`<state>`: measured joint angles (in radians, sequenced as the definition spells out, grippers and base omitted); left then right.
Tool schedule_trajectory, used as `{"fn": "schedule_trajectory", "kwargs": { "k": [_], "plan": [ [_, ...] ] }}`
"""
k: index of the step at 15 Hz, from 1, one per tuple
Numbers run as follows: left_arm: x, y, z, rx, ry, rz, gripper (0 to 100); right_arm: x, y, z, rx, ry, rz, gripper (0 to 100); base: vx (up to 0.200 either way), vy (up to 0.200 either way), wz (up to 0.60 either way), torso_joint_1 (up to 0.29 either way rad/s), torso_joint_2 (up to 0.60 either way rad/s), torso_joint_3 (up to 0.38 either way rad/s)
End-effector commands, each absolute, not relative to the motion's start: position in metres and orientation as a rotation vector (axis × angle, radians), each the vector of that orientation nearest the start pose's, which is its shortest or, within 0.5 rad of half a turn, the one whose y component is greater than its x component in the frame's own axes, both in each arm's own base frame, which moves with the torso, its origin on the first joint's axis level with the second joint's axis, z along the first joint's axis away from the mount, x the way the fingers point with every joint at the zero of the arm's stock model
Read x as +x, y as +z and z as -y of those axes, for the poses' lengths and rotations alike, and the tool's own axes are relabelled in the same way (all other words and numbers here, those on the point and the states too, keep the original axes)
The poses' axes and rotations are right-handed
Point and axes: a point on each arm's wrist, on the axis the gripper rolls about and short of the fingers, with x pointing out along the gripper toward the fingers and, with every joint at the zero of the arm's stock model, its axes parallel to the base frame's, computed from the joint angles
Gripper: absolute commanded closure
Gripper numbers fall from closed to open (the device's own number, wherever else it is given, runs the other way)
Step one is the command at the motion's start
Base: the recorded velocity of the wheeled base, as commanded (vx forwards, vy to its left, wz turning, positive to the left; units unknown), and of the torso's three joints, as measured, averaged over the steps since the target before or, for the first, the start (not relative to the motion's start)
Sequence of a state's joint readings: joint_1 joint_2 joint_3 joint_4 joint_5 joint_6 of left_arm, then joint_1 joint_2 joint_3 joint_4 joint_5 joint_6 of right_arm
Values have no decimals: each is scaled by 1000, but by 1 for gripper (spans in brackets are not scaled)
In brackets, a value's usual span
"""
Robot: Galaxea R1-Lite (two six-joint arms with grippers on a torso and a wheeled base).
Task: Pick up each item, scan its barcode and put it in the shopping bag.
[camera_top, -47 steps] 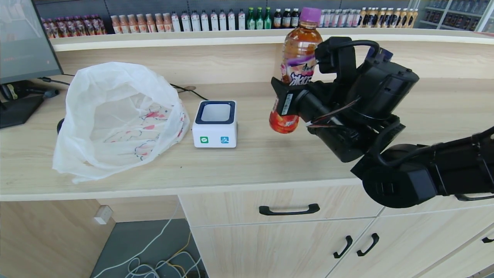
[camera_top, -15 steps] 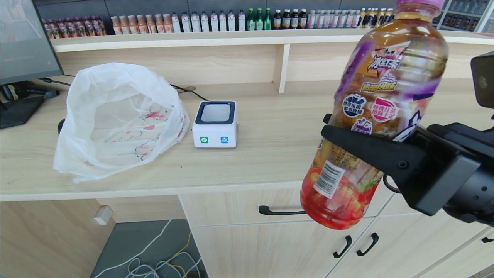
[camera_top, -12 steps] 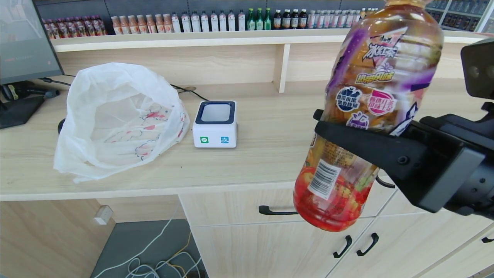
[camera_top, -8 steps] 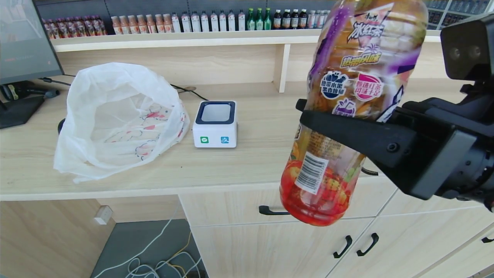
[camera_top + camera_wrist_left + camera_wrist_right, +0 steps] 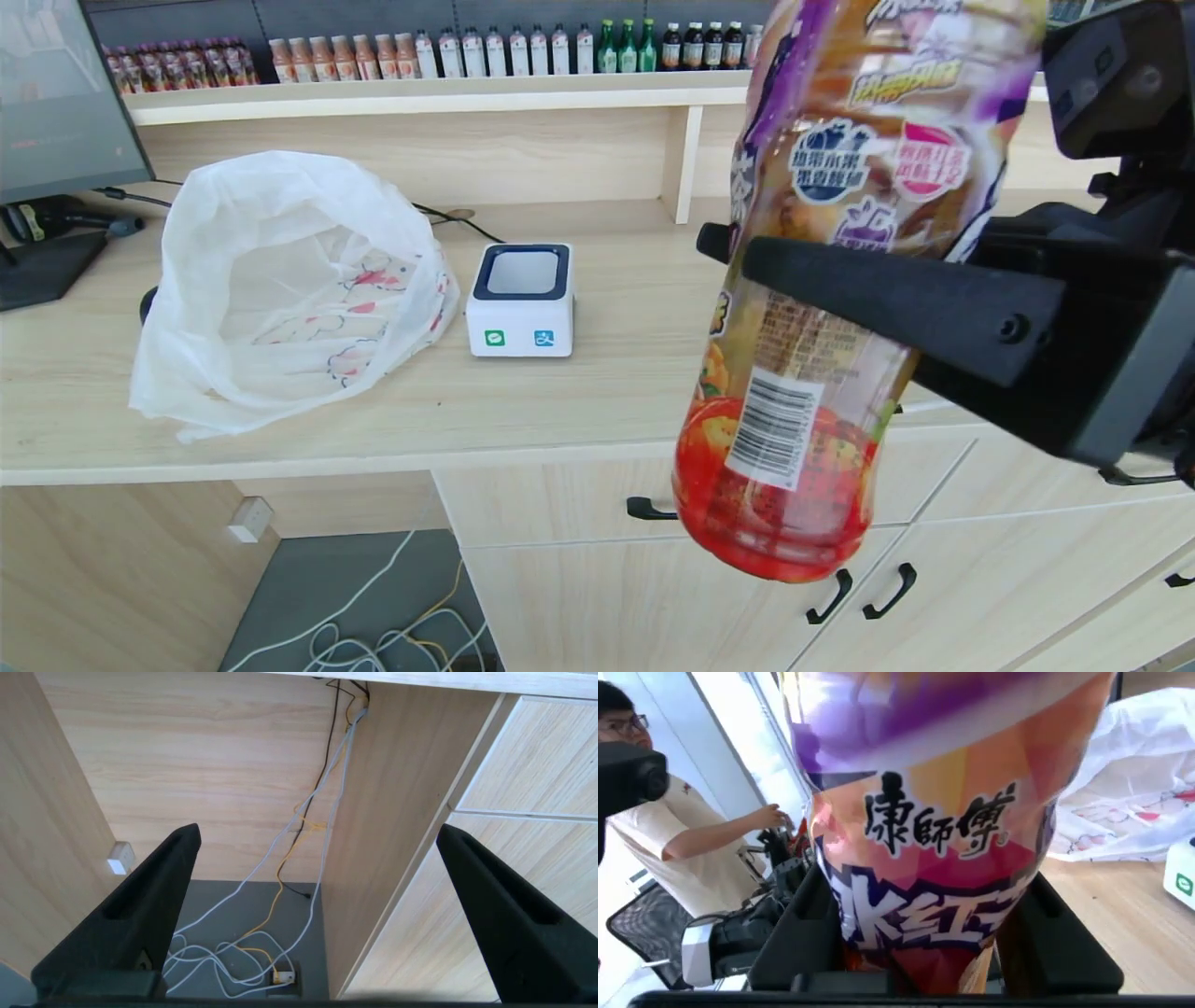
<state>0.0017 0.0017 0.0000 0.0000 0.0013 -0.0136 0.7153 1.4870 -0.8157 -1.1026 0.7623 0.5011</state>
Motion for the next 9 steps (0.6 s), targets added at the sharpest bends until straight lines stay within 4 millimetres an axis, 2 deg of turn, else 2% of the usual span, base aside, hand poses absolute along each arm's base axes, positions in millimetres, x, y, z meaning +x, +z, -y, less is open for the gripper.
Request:
{"fn": "schedule_trajectory", "kwargs": {
  "k": [1, 9],
  "plan": [
    [-23, 76, 0, -14, 3, -2, 0, 176, 290, -174, 391, 1564, 100, 100, 0, 0, 0, 0, 0, 0],
    [-23, 76, 0, -14, 3, -2, 0, 194, 276, -191, 385, 1591, 129, 100, 0, 0, 0, 0, 0, 0]
  ]
}}
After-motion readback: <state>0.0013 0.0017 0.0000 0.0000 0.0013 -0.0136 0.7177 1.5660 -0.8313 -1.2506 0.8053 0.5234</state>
